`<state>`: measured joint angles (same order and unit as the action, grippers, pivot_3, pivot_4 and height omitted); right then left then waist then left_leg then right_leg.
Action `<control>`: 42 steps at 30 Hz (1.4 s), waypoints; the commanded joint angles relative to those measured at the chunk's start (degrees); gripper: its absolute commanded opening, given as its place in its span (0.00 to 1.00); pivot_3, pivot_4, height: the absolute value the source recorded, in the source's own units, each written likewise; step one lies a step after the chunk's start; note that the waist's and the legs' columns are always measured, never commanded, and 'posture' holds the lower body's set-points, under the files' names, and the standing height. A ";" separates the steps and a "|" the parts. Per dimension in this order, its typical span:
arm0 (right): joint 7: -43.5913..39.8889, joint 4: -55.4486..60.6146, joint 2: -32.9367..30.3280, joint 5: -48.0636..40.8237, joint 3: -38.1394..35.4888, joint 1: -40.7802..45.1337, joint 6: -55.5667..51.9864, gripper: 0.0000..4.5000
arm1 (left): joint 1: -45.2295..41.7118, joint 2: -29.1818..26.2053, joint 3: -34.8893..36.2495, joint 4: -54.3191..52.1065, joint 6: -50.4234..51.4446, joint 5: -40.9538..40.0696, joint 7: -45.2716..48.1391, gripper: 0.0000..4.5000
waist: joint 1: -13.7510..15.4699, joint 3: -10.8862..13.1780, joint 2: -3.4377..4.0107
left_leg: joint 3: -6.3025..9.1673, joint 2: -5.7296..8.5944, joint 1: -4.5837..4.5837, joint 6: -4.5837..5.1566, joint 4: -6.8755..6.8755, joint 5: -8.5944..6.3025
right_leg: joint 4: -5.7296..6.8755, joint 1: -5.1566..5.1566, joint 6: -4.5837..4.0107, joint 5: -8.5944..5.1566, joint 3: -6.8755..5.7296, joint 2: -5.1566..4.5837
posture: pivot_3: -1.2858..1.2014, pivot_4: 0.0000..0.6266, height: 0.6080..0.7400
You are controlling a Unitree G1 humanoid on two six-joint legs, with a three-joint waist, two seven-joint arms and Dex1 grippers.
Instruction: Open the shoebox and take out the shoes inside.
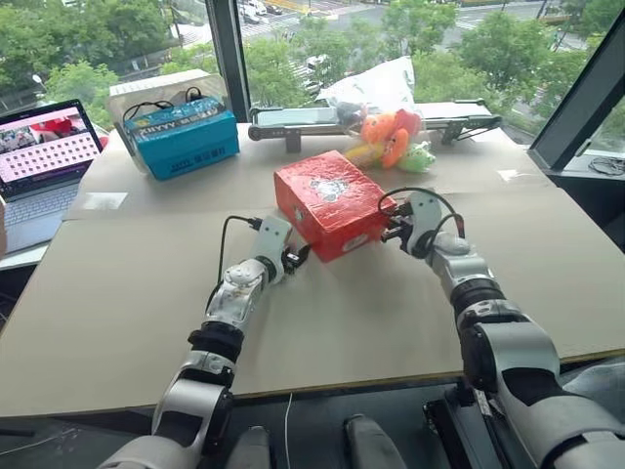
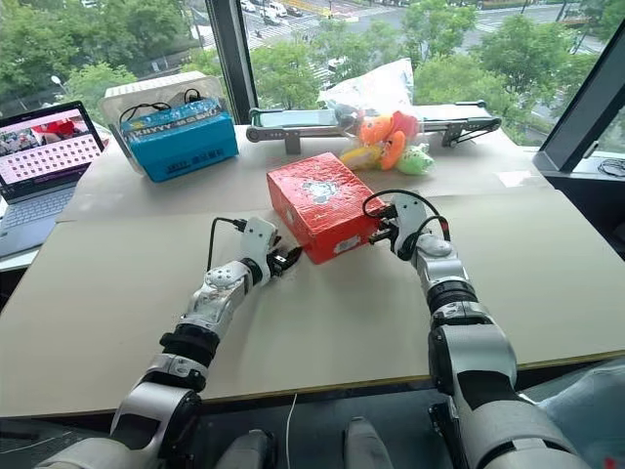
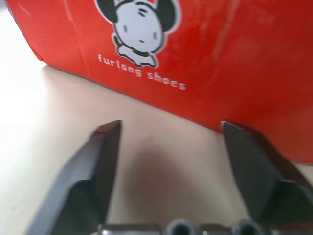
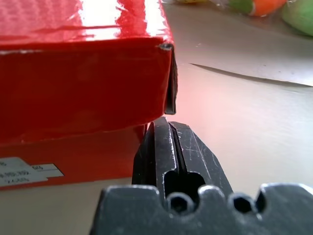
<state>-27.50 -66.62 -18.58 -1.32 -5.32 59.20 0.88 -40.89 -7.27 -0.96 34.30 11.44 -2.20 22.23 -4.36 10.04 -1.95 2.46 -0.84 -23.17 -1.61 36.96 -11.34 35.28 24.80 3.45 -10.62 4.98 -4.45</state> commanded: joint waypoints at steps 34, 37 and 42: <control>-9.93 64.70 5.34 -2.31 15.64 -25.78 -30.93 0.00 | 11.37 -10.98 -6.05 -30.71 17.96 -2.82 14.06 0.02 | -0.81 -0.02 0.02 | 0.14 -0.02 0.02 -0.08 0.03 0.04 | 0.66 0.28 -0.04 -0.14 -0.01 0.06 | 0.52 0.24 0.74; -9.87 71.68 4.49 -3.04 16.33 -30.15 -35.39 0.00 | 15.68 -13.86 -5.37 -41.30 24.45 -4.91 15.26 0.02 | -0.88 -0.02 0.02 | 0.16 -0.02 -0.02 -0.08 0.03 0.04 | 0.66 0.31 -0.03 -0.17 -0.02 0.04 | 0.52 0.24 0.74; -8.34 85.02 3.83 -4.51 16.49 -36.95 -44.29 0.00 | 22.57 -15.82 -3.03 -54.14 32.25 -8.75 15.00 0.02 | -0.37 -0.02 0.01 | 0.19 -0.04 0.01 -0.08 0.07 0.04 | 0.70 0.27 0.33 -0.44 -0.05 0.05 | 0.52 0.24 0.74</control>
<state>-34.68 11.67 -16.19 -2.30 8.14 22.80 -40.56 -17.76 -24.53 -3.06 -12.25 42.82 -6.53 35.37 -4.72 10.02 -1.95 2.65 -0.87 -23.16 -1.70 37.02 -11.30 35.99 25.08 3.76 -11.08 4.92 -4.40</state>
